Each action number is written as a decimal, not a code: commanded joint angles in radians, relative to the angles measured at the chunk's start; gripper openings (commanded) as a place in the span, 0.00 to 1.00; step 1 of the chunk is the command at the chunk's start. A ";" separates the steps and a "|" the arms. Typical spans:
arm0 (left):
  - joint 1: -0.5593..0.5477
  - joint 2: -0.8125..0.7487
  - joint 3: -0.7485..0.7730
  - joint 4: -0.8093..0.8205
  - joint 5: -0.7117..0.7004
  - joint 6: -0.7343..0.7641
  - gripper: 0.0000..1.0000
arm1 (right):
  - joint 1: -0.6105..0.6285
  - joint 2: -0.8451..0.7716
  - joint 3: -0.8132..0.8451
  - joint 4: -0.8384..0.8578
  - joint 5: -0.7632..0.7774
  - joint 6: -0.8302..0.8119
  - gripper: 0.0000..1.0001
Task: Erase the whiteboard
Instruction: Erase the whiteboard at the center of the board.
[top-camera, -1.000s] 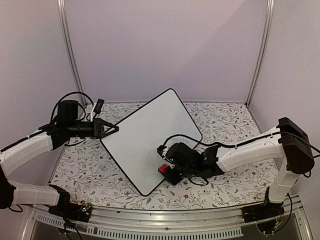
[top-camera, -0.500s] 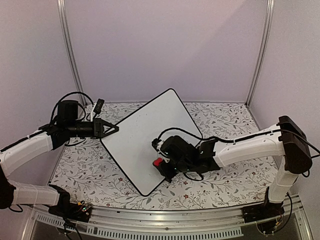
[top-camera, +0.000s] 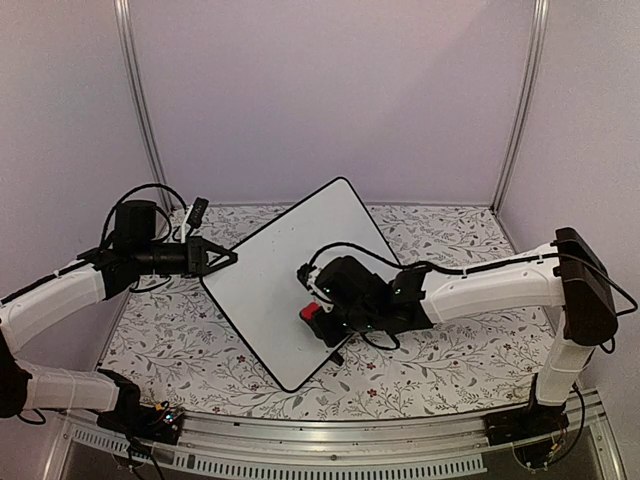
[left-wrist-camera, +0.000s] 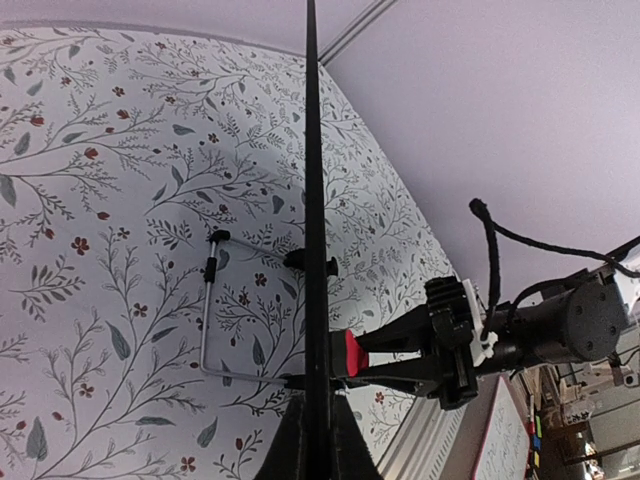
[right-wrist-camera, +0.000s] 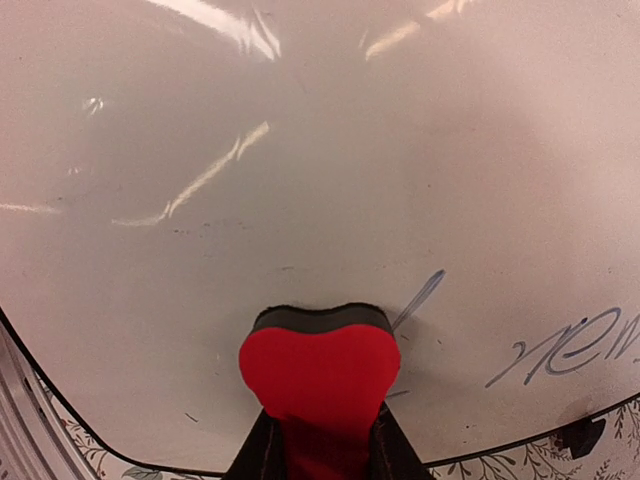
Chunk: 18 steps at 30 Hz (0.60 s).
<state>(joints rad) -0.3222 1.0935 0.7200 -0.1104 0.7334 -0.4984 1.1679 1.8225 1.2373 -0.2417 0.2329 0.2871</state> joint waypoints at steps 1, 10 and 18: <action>-0.009 -0.010 -0.013 0.013 0.064 0.022 0.00 | -0.033 0.035 0.007 0.005 0.027 -0.001 0.00; -0.008 -0.011 -0.012 0.012 0.064 0.022 0.00 | -0.033 0.007 -0.106 0.037 -0.020 0.028 0.00; -0.009 -0.009 -0.013 0.012 0.063 0.023 0.00 | -0.033 -0.022 -0.199 0.065 -0.029 0.062 0.00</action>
<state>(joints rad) -0.3222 1.0935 0.7200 -0.1116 0.7307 -0.4988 1.1557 1.7855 1.0973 -0.1329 0.2142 0.3183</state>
